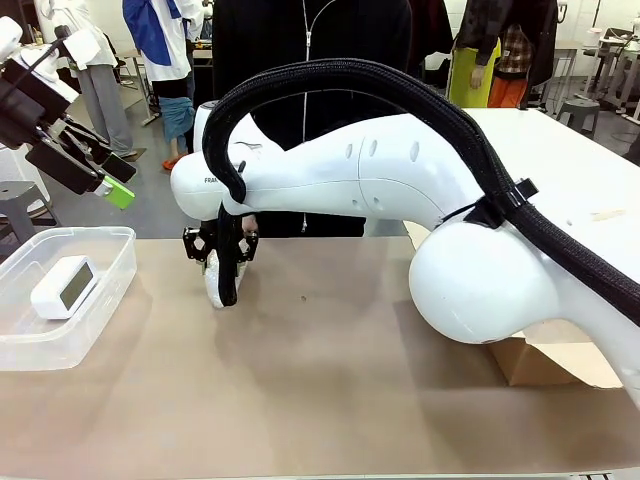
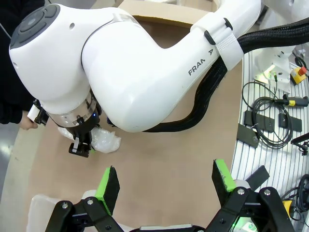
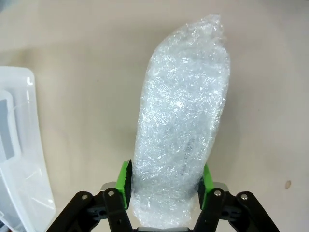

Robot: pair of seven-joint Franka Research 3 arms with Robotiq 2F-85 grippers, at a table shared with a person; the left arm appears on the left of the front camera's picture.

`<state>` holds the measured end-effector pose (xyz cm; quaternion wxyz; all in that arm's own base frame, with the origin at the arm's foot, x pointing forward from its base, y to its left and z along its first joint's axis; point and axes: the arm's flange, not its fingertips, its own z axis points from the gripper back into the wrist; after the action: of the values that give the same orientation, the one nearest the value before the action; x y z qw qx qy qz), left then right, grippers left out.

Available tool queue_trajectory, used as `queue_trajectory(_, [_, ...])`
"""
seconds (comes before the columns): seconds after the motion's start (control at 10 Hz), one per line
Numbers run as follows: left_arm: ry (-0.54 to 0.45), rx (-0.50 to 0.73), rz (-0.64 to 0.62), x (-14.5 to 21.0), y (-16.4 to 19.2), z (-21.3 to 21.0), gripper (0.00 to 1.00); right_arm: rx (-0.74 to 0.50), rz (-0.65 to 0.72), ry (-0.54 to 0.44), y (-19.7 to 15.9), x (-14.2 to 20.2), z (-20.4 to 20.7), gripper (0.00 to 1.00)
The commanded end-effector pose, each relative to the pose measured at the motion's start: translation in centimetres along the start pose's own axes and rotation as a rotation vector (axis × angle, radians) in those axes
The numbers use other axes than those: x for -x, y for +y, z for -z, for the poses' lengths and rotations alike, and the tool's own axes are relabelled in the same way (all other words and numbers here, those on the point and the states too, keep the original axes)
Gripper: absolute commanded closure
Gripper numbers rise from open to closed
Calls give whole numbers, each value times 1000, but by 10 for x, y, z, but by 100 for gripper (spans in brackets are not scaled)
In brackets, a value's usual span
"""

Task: Separate and place wrapped and unwrapped clocks.
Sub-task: Pick up the Digital clock indicated by the person.

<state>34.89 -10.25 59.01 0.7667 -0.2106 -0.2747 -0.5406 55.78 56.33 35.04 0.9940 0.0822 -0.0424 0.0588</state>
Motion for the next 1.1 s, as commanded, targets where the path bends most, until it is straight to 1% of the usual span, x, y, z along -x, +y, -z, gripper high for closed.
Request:
queue_trajectory(0.0, [-7,10,-11,-1,0,-1,0,66,34,-13,12,-13,1,54])
queue_trajectory(0.1, [-7,10,-11,-1,0,-1,0,73,41,-8,11,-14,1,53])
queue_trajectory(0.2, [-7,10,-11,-1,0,-1,0,75,43,-3,10,-14,1,72])
queue_trajectory(0.3, [-7,10,-11,-1,0,-1,0,67,39,1,10,-13,-2,70])
queue_trajectory(0.4, [-7,10,-11,-1,0,-1,0,42,25,20,7,-9,-14,90])
queue_trajectory(0.5, [-7,10,-11,-1,0,-1,0,33,26,-4,-2,-3,-43,90])
queue_trajectory(0.6, [-7,10,-11,-1,0,-1,0,55,76,-25,-16,7,-77,90])
queue_trajectory(0.7, [-7,10,-11,-1,0,-1,0,37,115,0,-38,20,-111,90])
queue_trajectory(0.8, [-7,10,-11,-1,0,-1,0,-11,125,22,-61,32,-139,90])
queue_trajectory(0.9, [-7,10,-11,-1,0,-1,0,-45,107,0,-83,50,-170,90])
queue_trajectory(1.0, [-7,10,-11,-1,0,-1,0,-53,66,-46,-96,74,-198,90])
